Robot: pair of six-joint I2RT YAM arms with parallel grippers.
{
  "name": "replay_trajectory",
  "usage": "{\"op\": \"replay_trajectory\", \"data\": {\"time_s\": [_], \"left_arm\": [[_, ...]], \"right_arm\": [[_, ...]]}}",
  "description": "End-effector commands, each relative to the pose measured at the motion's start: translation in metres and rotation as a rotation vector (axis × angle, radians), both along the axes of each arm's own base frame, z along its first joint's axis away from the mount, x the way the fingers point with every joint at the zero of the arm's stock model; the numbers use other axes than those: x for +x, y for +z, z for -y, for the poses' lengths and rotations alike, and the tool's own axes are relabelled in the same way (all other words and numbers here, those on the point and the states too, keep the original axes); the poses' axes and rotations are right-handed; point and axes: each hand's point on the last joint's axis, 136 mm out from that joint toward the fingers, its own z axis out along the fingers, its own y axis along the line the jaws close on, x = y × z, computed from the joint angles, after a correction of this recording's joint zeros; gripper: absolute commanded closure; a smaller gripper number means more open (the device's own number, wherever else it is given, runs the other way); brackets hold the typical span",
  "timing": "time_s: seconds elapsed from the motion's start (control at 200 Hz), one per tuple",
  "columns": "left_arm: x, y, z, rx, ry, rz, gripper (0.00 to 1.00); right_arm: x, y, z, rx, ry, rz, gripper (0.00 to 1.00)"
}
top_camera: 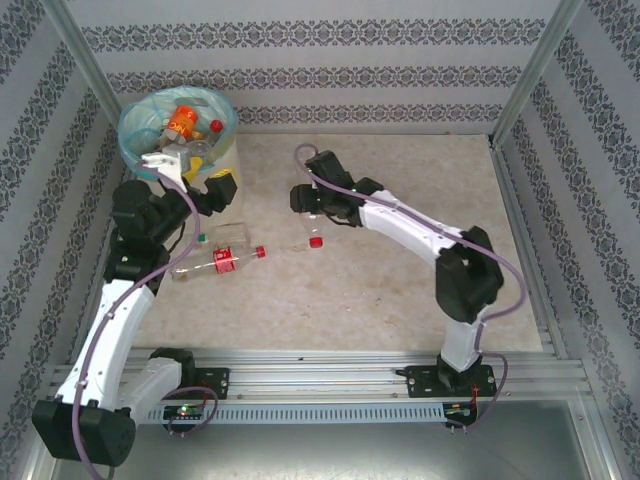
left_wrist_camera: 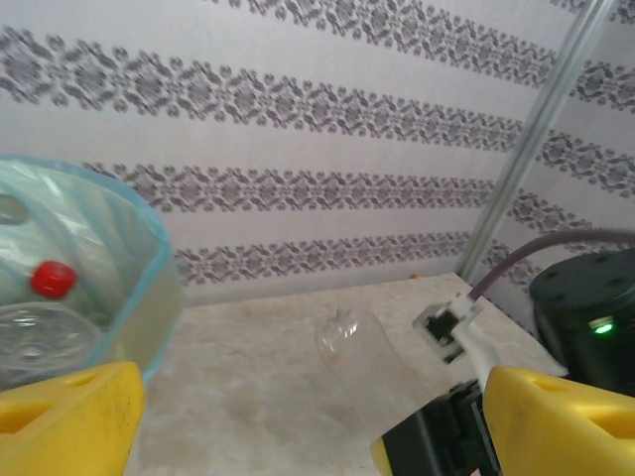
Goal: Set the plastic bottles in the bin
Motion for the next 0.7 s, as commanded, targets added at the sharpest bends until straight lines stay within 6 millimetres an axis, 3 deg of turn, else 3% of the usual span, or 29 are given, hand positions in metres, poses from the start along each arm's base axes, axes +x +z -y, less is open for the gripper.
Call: {"op": "replay_trajectory", "data": {"time_s": [0.0,0.26,0.485,0.694], "left_arm": [[-0.008,0.013,0.031,-0.045,-0.128,-0.014,0.10],[-0.030,0.035,0.075,-0.053,-0.350,0.040,0.00],[-0.064,0.056,0.097,-0.073,-0.558,0.132,0.00],[-0.099,0.068,0.109,-0.068,-0.723,0.226,0.00]], "right_arm": [[-0.006,0.037,-0.008,0.073,0.105,0.122,0.44],[-0.041,0.111,-0.014,0.233,0.256,0.362,0.44],[-0.072,0.146,-0.011,0.350,0.348,0.505,0.44],[-0.091,0.162,-0.007,0.389,0.411,0.569,0.45]]}}
